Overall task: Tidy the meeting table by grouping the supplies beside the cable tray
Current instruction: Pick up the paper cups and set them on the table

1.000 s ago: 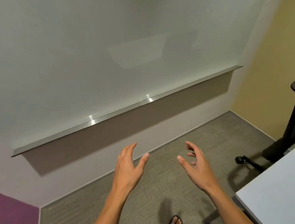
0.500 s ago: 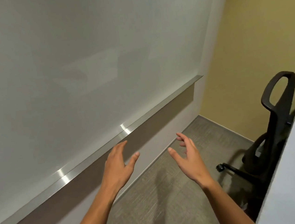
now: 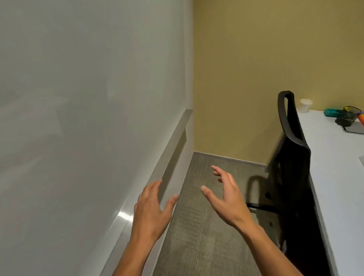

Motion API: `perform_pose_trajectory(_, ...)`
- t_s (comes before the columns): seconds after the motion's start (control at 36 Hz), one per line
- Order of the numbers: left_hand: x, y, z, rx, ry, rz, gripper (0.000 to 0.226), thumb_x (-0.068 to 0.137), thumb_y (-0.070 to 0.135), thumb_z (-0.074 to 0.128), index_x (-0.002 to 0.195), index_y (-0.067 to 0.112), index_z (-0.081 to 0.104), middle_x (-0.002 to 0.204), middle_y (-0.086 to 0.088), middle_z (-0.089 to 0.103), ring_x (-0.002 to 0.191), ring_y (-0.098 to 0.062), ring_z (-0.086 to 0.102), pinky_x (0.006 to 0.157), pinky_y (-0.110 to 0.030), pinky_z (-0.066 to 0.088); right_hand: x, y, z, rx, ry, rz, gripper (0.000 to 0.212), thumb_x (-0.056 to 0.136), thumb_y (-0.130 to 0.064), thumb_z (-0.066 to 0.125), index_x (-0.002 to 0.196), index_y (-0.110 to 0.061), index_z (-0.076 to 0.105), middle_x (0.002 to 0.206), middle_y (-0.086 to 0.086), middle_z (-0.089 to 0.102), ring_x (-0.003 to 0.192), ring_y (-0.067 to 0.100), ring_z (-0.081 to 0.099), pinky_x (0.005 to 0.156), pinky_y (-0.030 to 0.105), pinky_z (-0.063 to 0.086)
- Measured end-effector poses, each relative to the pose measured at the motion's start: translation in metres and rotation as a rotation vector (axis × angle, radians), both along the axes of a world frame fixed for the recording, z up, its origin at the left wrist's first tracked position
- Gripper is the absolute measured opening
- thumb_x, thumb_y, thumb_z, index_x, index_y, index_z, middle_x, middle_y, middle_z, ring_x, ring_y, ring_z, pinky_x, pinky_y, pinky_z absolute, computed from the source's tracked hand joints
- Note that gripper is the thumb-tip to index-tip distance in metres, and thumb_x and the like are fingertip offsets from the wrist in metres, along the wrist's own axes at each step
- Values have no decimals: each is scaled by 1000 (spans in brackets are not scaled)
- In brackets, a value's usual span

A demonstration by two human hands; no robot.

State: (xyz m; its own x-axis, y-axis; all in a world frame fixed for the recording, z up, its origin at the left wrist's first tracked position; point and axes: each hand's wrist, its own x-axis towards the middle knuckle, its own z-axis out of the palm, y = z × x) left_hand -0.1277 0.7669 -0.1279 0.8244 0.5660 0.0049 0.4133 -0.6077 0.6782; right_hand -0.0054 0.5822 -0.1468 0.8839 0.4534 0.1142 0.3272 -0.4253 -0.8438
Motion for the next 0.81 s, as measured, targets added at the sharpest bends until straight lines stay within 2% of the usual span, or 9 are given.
perform_pose_trajectory(0.08, 33, 14, 2, -23, -24, -69, 79, 82, 71, 46, 148, 28, 39, 154, 3, 41, 140, -19, 42, 112, -52, 40, 20, 8, 1, -15, 1, -62, 69, 91, -59, 60, 151, -40, 31, 146, -15, 41, 134, 4, 41, 109, 36, 40)
perform_pose_trajectory(0.22, 94, 25, -5, -47, -31, -160, 78, 83, 70, 46, 147, 27, 40, 152, 4, 43, 137, -17, 44, 112, -45, 41, 65, 10, -1, -48, -23, -160, 69, 89, -64, 57, 150, -43, 31, 144, -19, 41, 136, 3, 35, 108, 31, 33)
perform_pose_trajectory(0.42, 203, 28, -15, -31, -46, -265, 71, 88, 65, 51, 147, 26, 40, 150, 5, 44, 136, -15, 44, 111, -40, 40, 151, -3, -6, -88, -51, -302, 71, 88, -66, 56, 150, -40, 33, 143, -18, 43, 137, 6, 30, 115, 39, 31)
perform_pose_trajectory(0.56, 291, 19, -10, -35, -64, -301, 70, 89, 62, 53, 147, 24, 40, 151, 5, 43, 139, -14, 41, 114, -47, 38, 225, -8, -7, -61, -32, -327, 70, 88, -66, 56, 150, -44, 31, 146, -21, 40, 139, 3, 26, 117, 43, 32)
perform_pose_trajectory(0.67, 362, 13, 0, -41, -82, -311, 67, 91, 57, 56, 146, 23, 42, 151, 4, 44, 139, -14, 41, 114, -40, 37, 283, -7, -2, -40, -39, -325, 69, 88, -67, 56, 148, -48, 29, 147, -24, 37, 137, -3, 23, 117, 40, 31)
perform_pose_trajectory(0.81, 440, 9, 14, -45, -119, -321, 64, 91, 53, 58, 145, 22, 44, 150, 2, 45, 138, -16, 42, 113, -37, 36, 355, -6, 14, -29, -55, -344, 70, 88, -66, 55, 150, -45, 28, 147, -22, 35, 140, 0, 18, 118, 42, 30)
